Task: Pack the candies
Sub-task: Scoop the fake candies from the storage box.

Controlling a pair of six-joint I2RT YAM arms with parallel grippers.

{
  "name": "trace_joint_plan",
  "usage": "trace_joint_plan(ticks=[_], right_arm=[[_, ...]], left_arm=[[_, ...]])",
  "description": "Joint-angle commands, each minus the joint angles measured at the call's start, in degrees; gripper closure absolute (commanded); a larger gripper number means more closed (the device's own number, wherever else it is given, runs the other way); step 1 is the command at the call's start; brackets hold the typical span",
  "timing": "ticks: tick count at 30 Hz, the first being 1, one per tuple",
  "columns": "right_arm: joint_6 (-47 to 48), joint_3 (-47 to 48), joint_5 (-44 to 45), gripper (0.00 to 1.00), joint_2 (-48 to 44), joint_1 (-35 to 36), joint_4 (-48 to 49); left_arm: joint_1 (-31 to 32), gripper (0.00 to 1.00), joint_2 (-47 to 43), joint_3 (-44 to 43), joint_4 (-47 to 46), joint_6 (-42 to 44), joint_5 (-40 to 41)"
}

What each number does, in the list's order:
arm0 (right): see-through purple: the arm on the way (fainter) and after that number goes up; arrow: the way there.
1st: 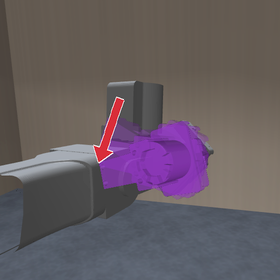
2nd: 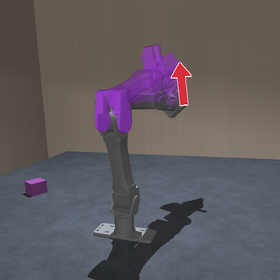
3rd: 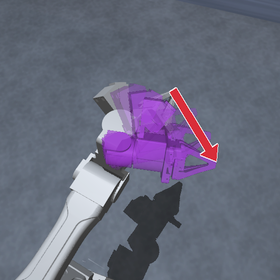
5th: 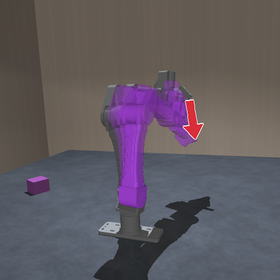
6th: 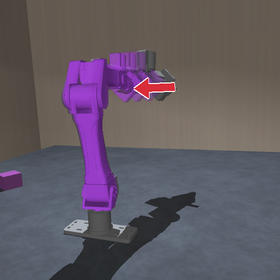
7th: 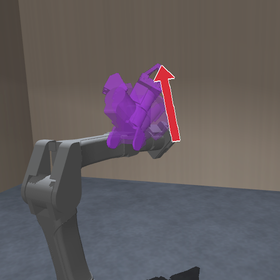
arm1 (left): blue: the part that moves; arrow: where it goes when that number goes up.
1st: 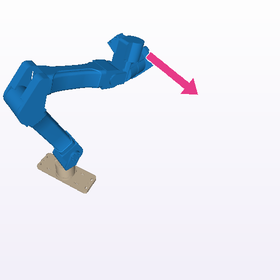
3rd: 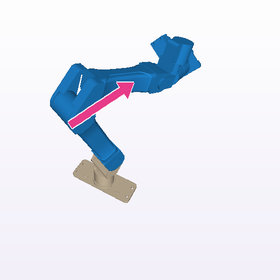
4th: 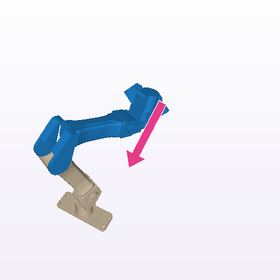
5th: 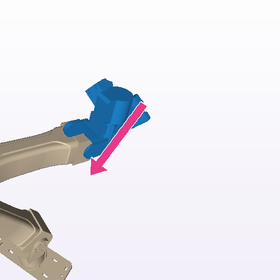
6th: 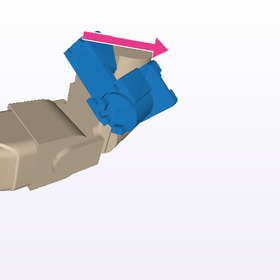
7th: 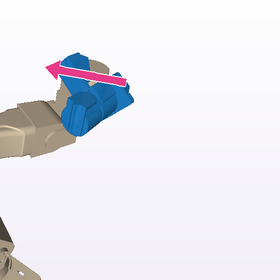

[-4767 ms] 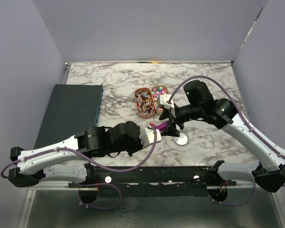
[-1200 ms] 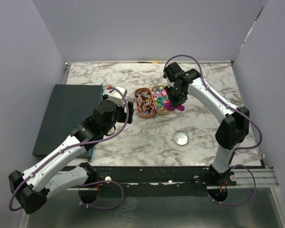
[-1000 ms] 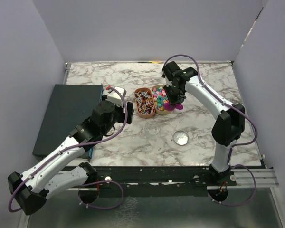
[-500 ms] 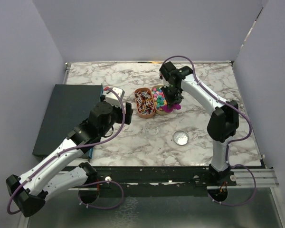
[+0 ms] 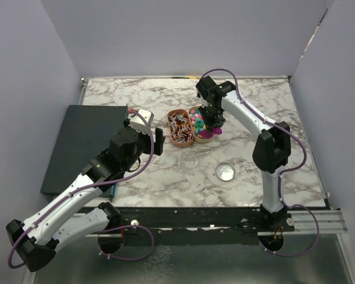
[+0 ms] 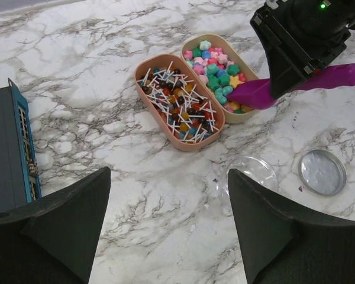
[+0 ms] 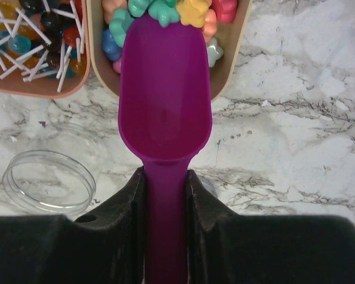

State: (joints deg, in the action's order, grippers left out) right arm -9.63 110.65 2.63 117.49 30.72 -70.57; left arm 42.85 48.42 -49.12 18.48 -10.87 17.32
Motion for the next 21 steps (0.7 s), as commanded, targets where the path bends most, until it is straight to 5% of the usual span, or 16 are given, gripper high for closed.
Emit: trace_joint_plan(ticks=[1,21], right_arm=[[-1.0,2.4,-0.5,0.99,3.3,-0.3,2.3],[-3.4,-18.5,4.6,0.99,-3.4,-0.3,21.4]], left_arm=[[-0.2,0.19,-0.9,0.9,-0.6,0.6,-0.5],[-0.1,0.20,0.2,1.1,-0.6,0.8,-0.2]])
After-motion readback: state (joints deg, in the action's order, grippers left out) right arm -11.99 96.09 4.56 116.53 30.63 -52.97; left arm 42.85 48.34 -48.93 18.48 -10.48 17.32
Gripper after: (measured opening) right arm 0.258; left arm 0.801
